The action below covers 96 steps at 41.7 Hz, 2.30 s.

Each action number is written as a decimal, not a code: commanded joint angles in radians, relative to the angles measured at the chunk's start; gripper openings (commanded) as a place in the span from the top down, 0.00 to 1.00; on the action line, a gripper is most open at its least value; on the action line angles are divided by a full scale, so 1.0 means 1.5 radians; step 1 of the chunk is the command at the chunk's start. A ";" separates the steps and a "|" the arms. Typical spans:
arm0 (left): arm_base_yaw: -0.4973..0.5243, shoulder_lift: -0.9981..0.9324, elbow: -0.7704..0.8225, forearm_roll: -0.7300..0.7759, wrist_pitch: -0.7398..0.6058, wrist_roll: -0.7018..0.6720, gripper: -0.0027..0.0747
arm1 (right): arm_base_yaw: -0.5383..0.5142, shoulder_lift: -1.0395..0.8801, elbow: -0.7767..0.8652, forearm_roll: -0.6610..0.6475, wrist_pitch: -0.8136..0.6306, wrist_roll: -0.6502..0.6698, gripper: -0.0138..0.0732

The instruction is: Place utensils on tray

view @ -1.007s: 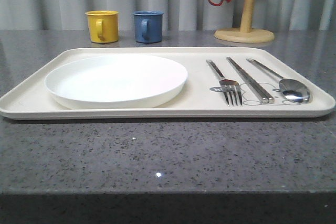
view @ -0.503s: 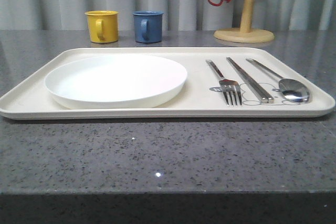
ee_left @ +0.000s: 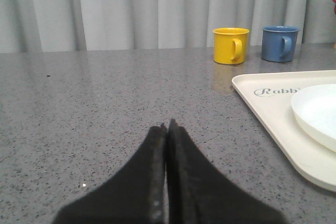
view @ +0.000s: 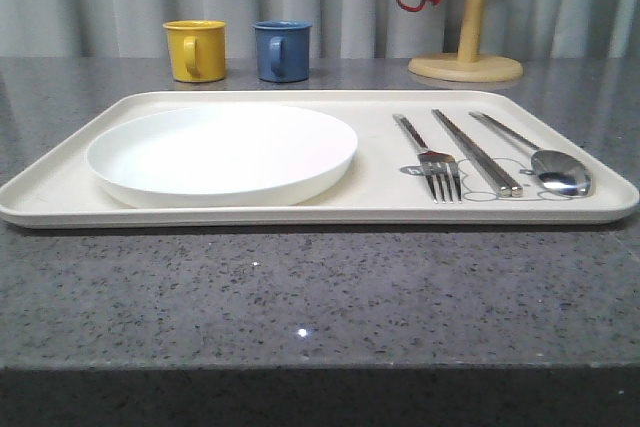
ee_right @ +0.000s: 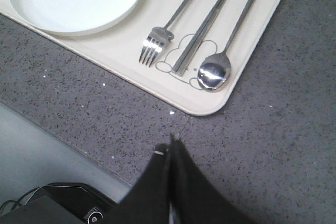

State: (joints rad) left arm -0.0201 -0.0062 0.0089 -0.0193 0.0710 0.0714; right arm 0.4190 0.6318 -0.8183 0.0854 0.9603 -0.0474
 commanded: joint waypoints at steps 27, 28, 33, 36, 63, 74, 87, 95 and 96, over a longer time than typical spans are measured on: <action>0.003 -0.016 -0.001 -0.007 -0.061 0.001 0.99 | 0.000 -0.008 -0.013 0.003 -0.041 -0.006 0.92; 0.003 -0.016 -0.001 -0.007 -0.061 0.001 0.99 | -0.006 -0.016 -0.013 0.000 -0.044 -0.006 0.92; 0.003 -0.016 -0.001 -0.007 -0.061 0.001 0.99 | -0.071 -0.065 0.003 -0.001 -0.062 -0.006 0.92; 0.003 -0.016 -0.001 -0.007 -0.061 0.001 0.99 | -0.123 -0.106 0.037 -0.003 -0.112 -0.006 0.92; 0.003 -0.016 -0.001 -0.007 -0.061 0.001 0.99 | -0.289 -0.439 0.562 -0.010 -0.649 -0.006 0.92; 0.003 -0.016 -0.001 -0.007 -0.061 0.001 0.99 | -0.301 -0.439 0.563 -0.010 -0.646 -0.006 0.92; 0.003 -0.016 -0.001 -0.007 -0.061 0.001 0.99 | -0.301 -0.439 0.563 -0.034 -0.682 0.060 0.92; 0.003 -0.016 -0.001 -0.007 -0.061 0.001 0.99 | -0.301 -0.439 0.563 -0.057 -0.676 0.091 0.92; 0.003 -0.016 -0.001 -0.007 -0.061 0.001 0.99 | -0.301 -0.439 0.563 -0.057 -0.676 0.090 0.92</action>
State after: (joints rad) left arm -0.0196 -0.0062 0.0089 -0.0193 0.0693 0.0714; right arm -0.0284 -0.0103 0.0264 0.0153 0.0297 0.0805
